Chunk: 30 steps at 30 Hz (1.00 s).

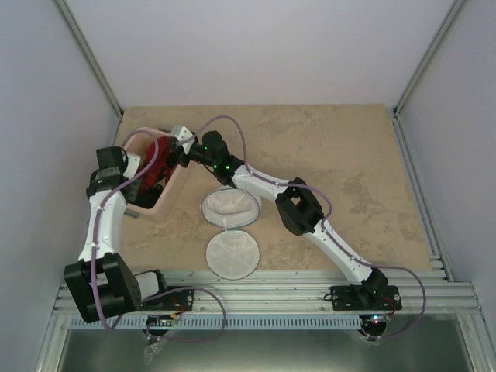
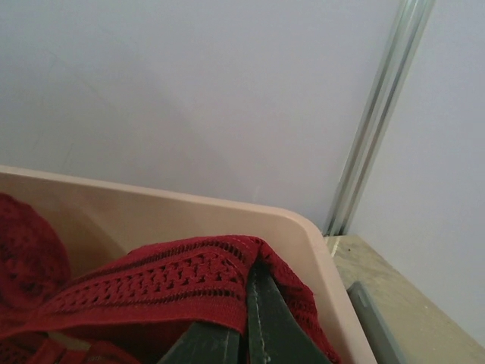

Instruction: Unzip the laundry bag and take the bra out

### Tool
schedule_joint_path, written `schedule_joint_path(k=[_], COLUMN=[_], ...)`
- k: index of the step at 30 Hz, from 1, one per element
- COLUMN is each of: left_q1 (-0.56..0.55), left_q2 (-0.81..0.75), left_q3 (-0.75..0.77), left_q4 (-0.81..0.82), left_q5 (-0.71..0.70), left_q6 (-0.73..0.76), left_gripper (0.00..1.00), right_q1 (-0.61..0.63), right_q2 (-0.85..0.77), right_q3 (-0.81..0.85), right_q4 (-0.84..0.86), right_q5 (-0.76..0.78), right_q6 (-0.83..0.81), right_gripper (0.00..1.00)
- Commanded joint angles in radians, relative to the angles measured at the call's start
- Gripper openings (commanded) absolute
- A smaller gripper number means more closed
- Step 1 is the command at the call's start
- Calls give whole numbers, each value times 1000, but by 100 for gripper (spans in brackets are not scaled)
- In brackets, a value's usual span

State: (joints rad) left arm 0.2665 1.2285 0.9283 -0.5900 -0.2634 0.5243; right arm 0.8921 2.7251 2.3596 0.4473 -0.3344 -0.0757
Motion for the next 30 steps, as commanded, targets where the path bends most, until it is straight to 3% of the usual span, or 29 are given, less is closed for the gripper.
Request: schedule_joint_path(k=[1, 5, 6, 10, 13, 17, 24, 30], left_q1=[-8, -15, -15, -16, -16, -15, -15, -15], left_q2=[-59, -69, -74, -83, -86, -75, 134, 252], left_q3=[5, 4, 16, 110, 182, 256, 443, 428], left_q4=[-135, -215, -246, -430, -510, -470, -288, -95], left_q5=[120, 157, 186, 322, 380, 393, 487, 792], left_q6=[104, 157, 171, 253, 309, 251, -102, -34], left_gripper=[6, 16, 24, 71, 92, 98, 82, 95], right_q1=[5, 5, 5, 5, 4, 5, 5, 5], right_q2=[15, 26, 27, 27, 25, 22, 11, -11], right_q3=[12, 14, 14, 9, 10, 5, -20, -53], right_q4=[10, 7, 4, -1, -1, -5, -7, -11], right_q5=[13, 17, 16, 21, 20, 18, 14, -4], right_q6=[-25, -24, -24, -29, -33, -36, -38, -37], right_gripper=[1, 0, 1, 1, 1, 0, 0, 0])
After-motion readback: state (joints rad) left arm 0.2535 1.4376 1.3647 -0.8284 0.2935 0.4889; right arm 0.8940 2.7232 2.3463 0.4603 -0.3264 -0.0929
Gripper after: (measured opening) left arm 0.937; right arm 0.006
